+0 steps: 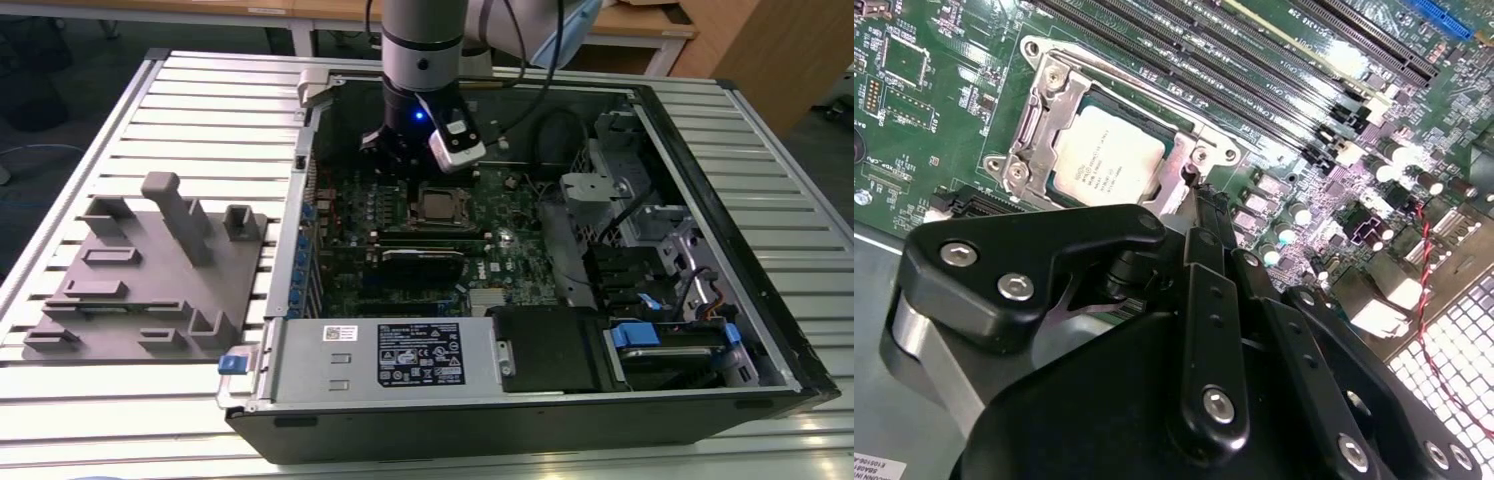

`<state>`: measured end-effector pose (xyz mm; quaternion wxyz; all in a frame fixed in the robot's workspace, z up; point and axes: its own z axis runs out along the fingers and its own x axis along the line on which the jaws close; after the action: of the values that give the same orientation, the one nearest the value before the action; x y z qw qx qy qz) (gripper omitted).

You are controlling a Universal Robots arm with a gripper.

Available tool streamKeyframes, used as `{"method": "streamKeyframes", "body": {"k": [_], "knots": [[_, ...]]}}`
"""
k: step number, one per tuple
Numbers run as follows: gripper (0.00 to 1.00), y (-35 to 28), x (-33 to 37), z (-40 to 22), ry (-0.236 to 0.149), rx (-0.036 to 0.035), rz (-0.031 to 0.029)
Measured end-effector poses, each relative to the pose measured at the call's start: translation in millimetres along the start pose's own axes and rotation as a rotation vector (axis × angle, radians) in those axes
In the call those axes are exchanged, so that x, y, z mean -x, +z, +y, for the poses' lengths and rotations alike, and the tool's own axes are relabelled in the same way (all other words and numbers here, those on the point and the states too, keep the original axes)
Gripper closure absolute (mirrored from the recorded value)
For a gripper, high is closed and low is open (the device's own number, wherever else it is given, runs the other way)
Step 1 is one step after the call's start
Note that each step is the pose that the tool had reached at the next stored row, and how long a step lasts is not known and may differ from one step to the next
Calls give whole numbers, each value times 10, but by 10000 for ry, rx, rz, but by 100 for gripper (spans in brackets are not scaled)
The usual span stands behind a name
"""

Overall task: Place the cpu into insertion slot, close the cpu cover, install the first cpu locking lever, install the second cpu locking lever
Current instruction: 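Close the cpu cover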

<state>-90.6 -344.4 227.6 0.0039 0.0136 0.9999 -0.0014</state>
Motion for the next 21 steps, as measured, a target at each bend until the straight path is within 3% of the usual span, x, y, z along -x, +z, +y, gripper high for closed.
{"method": "streamKeyframes", "body": {"k": [4, 21], "knots": [[89, 0, -37, -1, 0, 0, 0], [89, 14, -58, -1, 0, -1, 1]]}}
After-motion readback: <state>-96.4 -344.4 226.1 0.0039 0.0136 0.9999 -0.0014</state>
